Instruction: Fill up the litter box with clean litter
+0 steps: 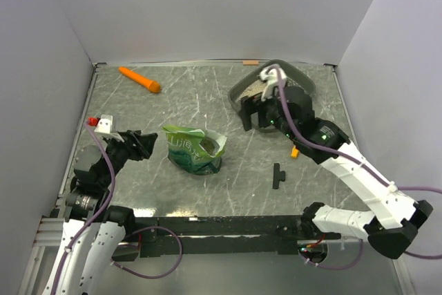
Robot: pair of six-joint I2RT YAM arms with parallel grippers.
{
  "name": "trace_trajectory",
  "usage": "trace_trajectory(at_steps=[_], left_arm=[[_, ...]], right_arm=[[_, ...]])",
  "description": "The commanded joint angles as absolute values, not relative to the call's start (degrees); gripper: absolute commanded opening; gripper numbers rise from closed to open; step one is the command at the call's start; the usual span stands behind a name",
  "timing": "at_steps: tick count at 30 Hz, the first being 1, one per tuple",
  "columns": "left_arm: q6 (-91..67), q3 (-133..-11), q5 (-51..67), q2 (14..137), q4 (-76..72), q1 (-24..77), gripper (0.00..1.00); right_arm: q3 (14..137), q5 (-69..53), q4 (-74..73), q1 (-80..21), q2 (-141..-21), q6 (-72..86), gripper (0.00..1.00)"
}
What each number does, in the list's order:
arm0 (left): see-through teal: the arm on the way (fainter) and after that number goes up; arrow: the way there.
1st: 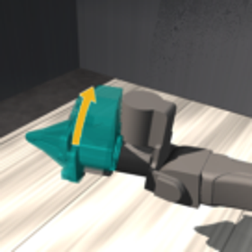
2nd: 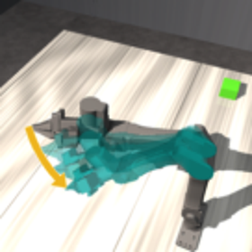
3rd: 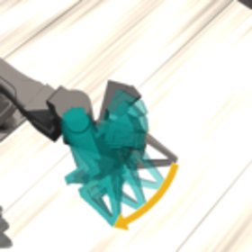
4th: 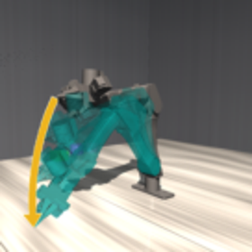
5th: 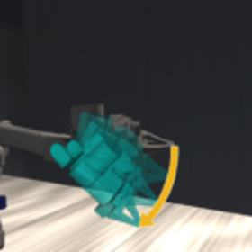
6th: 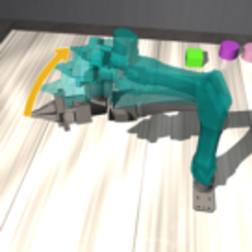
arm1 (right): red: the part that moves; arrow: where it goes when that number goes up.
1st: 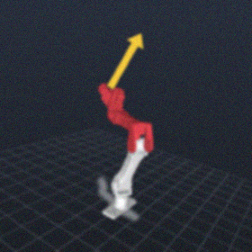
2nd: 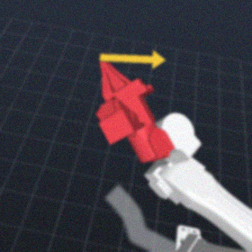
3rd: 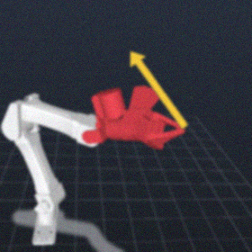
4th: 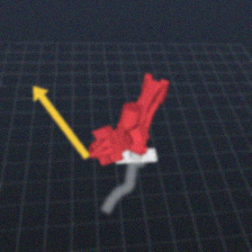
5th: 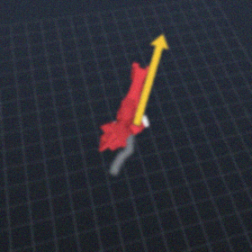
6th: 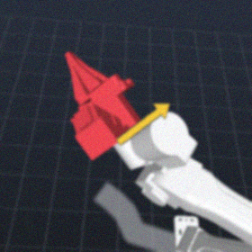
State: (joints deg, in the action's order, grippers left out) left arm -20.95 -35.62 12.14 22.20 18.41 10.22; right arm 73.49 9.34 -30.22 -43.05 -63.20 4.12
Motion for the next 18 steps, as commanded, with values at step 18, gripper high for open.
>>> trace_trajectory(at_steps=[18], left_arm=[[-23.0, -36.0, 13.2, 22.4, 18.3, 12.8, 0.80]], right_arm=[[46.4, 20.0, -29.4, -6.1, -63.6, 31.4, 1.00]])
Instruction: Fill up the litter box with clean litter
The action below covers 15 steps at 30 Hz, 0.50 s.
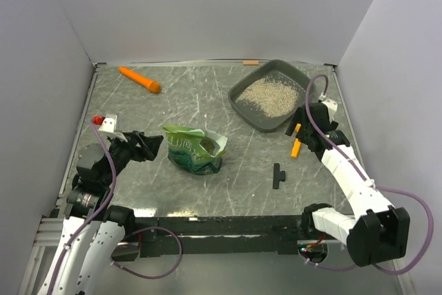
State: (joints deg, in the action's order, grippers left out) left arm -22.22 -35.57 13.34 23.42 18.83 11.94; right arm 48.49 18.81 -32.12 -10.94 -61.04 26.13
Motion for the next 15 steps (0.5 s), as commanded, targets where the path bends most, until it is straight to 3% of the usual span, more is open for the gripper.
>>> trace_trajectory(at_steps=[1, 7, 15], left_arm=[[-22.9, -35.9, 12.9, 22.2, 18.4, 13.1, 0.80], [-23.0, -35.9, 12.6, 22.1, 18.5, 13.9, 0.80], [-22.9, -35.9, 12.0, 21.9, 18.5, 14.3, 0.81]], right_arm=[[46.0, 19.3, -28.7, -5.0, -64.6, 32.0, 1.00], [45.2, 10.2, -22.6, 1.2, -74.2, 32.1, 0.99], [47.5, 7.5, -19.0, 2.1, -82.2, 30.9, 0.98]])
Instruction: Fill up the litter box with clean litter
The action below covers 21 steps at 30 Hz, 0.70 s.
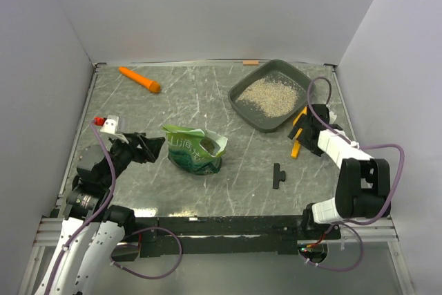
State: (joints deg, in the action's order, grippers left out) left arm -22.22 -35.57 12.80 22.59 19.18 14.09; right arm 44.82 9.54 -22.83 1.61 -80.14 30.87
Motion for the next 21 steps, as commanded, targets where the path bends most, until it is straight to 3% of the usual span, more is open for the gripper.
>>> trace_trajectory(at_steps=[1, 6, 9, 13, 21], left_arm=[[-22.9, -35.9, 12.0, 21.9, 18.5, 14.3, 0.81], [-22.9, -35.9, 11.9, 22.1, 18.6, 14.3, 0.81], [-22.9, -35.9, 11.9, 22.2, 18.6, 14.3, 0.81], [-22.9, -35.9, 12.0, 22.5, 18.6, 14.4, 0.81], [-22.9, -35.9, 11.5, 21.8, 18.7, 14.3, 0.82]], right_arm=[[47.7, 7.5, -18.6, 2.2, -83.5, 30.8, 0.97], [49.6, 6.2, -19.2, 2.8, -86.2, 30.1, 0.88], [50.4, 6.2, -19.5, 2.9, -87.1, 30.1, 0.75], [52.6, 6.4, -22.0, 2.8, -90.2, 30.1, 0.46], [54.3, 8.0, -25.9, 2.8, -92.3, 29.0, 0.09]])
